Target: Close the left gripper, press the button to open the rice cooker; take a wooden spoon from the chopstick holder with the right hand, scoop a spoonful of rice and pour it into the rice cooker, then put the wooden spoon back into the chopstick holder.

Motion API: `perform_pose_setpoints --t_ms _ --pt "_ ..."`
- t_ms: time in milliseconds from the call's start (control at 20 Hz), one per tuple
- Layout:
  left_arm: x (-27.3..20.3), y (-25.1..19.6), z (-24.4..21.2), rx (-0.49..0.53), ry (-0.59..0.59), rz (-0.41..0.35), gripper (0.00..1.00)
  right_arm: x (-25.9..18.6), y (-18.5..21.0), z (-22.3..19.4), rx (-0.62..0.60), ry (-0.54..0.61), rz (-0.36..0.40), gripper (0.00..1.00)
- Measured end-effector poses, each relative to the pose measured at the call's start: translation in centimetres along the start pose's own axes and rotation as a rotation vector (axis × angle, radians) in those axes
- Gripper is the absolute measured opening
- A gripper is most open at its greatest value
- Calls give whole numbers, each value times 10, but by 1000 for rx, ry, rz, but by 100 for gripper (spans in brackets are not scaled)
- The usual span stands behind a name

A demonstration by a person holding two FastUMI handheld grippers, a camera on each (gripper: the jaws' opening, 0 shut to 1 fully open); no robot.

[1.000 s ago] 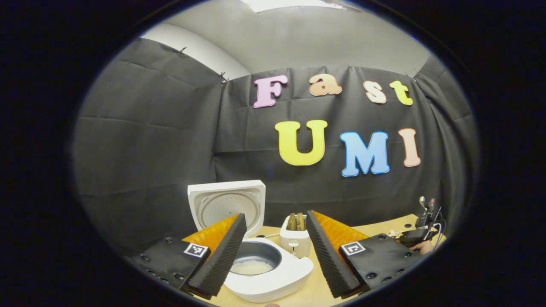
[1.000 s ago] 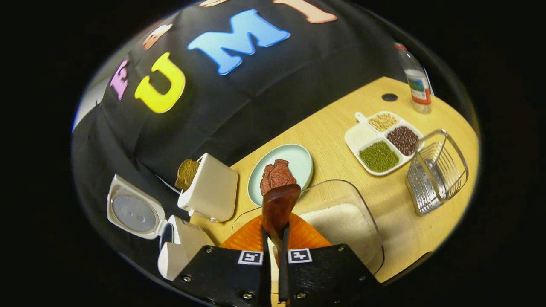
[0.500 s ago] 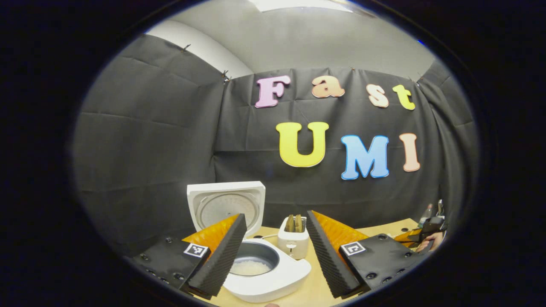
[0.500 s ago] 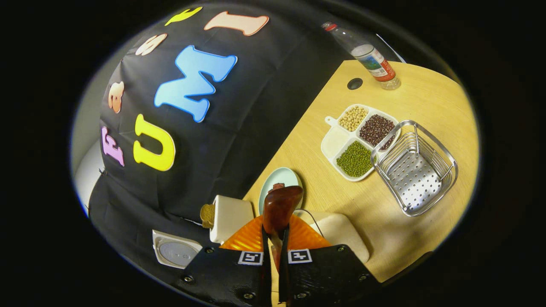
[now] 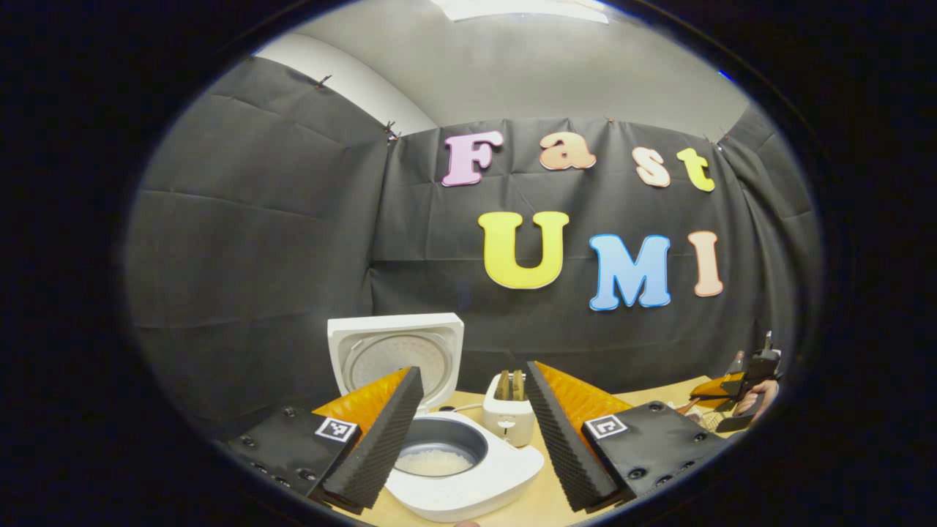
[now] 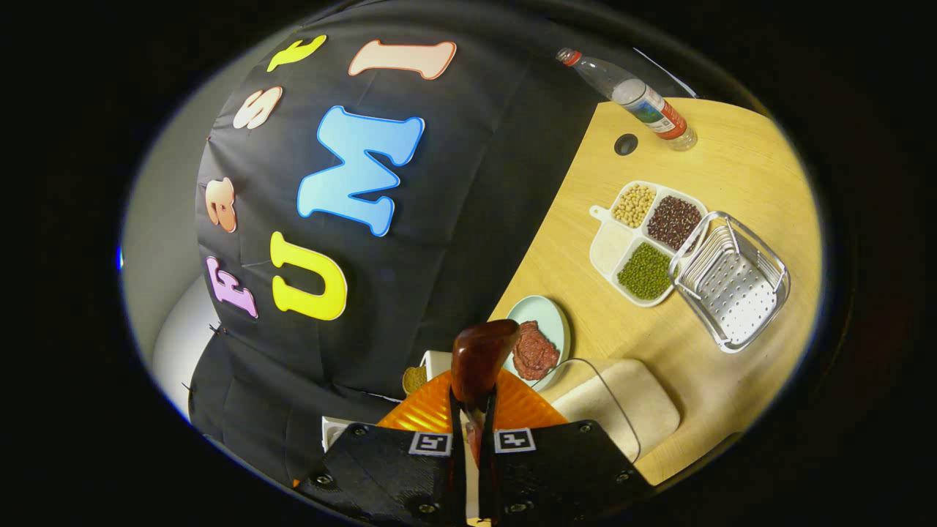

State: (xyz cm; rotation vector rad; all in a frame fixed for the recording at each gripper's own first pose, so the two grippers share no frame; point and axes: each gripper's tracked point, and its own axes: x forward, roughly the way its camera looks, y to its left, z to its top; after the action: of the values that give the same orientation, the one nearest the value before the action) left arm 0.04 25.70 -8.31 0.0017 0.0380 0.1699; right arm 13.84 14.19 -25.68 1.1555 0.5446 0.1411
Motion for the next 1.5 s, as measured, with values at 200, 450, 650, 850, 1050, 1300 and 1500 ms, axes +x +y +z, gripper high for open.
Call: perform_pose_setpoints --t_ms 200,450,650,850,1050,1300,1500 --pt "2 8 -16 14 31 5 97 4 33 -15 -18 26 43 7" --pt "6 17 -24 18 48 0 95 26 91 -49 -59 78 122 7" --pt "7 28 -31 18 63 2 95 51 123 -81 -76 132 169 7" --pt "9 46 -38 12 67 5 95 74 148 -115 -66 174 191 7" --pt "12 63 -36 0 61 28 95 97 168 -154 -83 232 207 7" --pt "17 78 -44 -17 69 33 96 132 188 -209 -137 317 211 7" --pt "20 88 -42 -27 55 29 97 154 193 -254 -270 374 196 7"
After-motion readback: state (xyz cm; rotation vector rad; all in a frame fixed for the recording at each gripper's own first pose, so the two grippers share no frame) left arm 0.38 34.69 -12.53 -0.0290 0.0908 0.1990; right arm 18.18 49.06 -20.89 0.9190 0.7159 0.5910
